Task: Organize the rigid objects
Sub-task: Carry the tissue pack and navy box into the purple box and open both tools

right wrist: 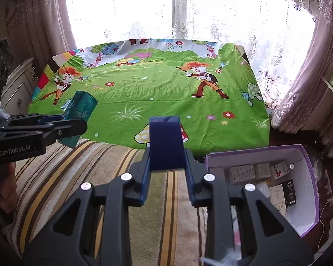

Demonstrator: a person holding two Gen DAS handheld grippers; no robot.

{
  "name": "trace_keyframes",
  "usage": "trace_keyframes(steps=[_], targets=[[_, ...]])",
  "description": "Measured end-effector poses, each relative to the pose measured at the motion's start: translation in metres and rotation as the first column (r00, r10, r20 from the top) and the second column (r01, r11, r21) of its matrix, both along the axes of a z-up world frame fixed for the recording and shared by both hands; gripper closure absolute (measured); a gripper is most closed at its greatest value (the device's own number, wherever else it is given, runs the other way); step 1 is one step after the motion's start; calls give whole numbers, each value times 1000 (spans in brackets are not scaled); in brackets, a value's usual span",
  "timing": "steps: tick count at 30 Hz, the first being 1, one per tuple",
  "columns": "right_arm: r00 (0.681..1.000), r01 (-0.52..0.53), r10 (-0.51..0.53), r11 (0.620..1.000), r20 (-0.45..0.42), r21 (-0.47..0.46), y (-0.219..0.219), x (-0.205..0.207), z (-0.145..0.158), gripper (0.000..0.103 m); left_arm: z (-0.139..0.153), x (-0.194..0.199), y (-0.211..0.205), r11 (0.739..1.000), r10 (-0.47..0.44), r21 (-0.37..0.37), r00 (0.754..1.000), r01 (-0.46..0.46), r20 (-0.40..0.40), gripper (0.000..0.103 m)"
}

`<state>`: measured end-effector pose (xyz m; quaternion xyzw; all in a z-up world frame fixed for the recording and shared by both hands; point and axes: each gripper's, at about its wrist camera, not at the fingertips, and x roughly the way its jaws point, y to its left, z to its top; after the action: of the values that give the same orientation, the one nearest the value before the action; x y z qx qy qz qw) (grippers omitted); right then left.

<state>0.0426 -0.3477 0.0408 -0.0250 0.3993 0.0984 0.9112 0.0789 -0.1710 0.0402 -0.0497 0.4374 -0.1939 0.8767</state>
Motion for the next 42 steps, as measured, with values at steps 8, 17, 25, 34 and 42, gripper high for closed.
trace_keyframes(steps=[8, 17, 25, 34, 42], targets=[[995, 99, -99, 995, 1, 0, -45, -17, 0, 71, 1, -11, -51, 989, -145, -12, 989, 145, -31, 69], [973, 230, -230, 972, 3, -47, -93, -30, -3, 71, -7, -19, -104, 962, -274, -37, 958, 272, -88, 69], [950, 311, -312, 947, -5, -82, -119, -41, -7, 71, -16, -23, -140, 935, -352, -83, 927, 344, -128, 68], [930, 365, -368, 927, -13, -84, -123, -55, -8, 38, -33, -19, -134, 950, -309, -136, 920, 283, -243, 43], [942, 336, -337, 940, -8, -60, -108, -62, -2, 33, -30, -43, -128, 955, -295, -85, 931, 283, -217, 32]])
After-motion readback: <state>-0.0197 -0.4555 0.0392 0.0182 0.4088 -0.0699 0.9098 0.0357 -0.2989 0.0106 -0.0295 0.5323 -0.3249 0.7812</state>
